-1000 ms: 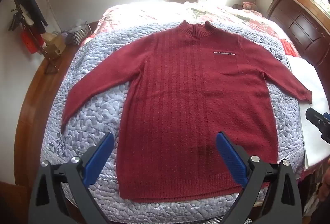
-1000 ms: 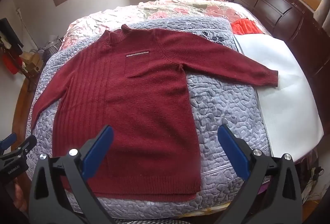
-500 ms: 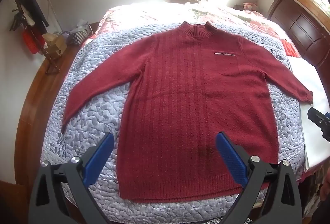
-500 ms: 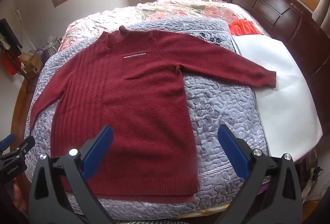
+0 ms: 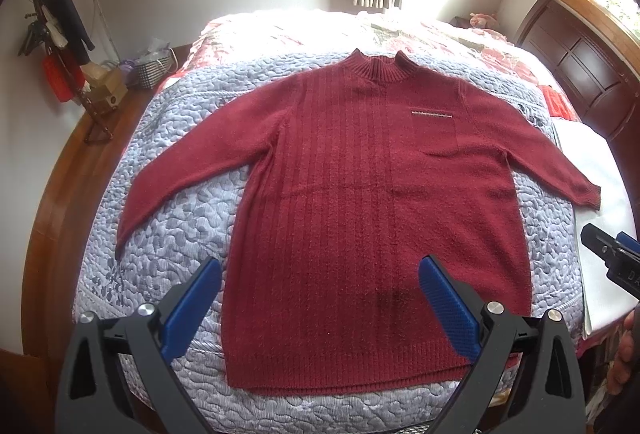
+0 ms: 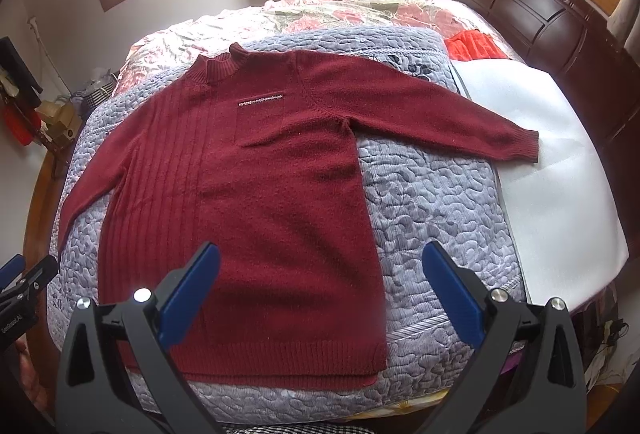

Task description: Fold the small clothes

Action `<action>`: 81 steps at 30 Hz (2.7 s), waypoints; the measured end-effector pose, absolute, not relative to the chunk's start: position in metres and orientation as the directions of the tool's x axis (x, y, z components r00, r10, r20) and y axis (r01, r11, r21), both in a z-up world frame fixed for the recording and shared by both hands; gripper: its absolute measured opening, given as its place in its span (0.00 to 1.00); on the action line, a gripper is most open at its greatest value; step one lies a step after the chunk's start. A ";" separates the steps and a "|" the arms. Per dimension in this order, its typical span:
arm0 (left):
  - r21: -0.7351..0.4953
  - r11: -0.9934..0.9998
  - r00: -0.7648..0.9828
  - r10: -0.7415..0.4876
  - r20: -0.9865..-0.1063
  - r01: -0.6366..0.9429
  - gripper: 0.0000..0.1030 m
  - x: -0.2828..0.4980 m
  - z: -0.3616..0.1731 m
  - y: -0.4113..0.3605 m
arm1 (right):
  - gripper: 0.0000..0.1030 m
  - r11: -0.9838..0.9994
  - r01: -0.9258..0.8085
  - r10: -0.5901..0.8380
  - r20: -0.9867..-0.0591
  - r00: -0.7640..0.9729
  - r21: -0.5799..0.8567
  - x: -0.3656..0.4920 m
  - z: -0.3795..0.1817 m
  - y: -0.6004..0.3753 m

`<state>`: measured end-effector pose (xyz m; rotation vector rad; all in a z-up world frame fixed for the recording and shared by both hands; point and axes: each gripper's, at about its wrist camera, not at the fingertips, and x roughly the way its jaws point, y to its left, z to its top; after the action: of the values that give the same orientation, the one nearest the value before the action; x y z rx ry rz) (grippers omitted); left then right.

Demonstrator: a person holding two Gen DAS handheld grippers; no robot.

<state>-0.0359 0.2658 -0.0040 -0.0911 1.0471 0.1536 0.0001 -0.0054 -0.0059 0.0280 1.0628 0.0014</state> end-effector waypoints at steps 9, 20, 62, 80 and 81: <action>0.001 0.987 0.491 0.082 -0.868 -0.163 0.96 -0.035 -0.004 0.263 | 0.97 1.000 0.015 0.014 -0.875 0.484 0.025 0.001 -0.008 -0.007; 0.001 0.987 0.495 0.080 -0.865 -0.158 0.96 -0.031 -0.002 0.261 | 0.97 0.999 0.012 0.020 -0.879 0.477 0.029 0.003 -0.011 -0.007; 0.007 0.987 0.489 0.085 -0.868 -0.160 0.96 -0.021 -0.005 0.256 | 0.97 0.999 0.020 0.034 -0.892 0.452 0.048 0.021 -0.020 -0.015; 0.012 0.996 0.513 0.056 -0.856 -0.088 0.96 0.049 -0.014 0.171 | 0.97 0.983 0.170 -0.021 -0.881 0.473 0.068 0.089 -0.036 -0.170; 0.012 0.997 0.517 0.049 -0.854 -0.075 0.96 0.058 -0.014 0.158 | 0.97 0.979 0.191 -0.033 -0.882 0.471 0.065 0.098 -0.039 -0.194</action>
<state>0.0583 0.1578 -0.0139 -0.0274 1.0245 0.0745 0.0977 -0.1935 -0.0388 0.1628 1.0734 -0.1382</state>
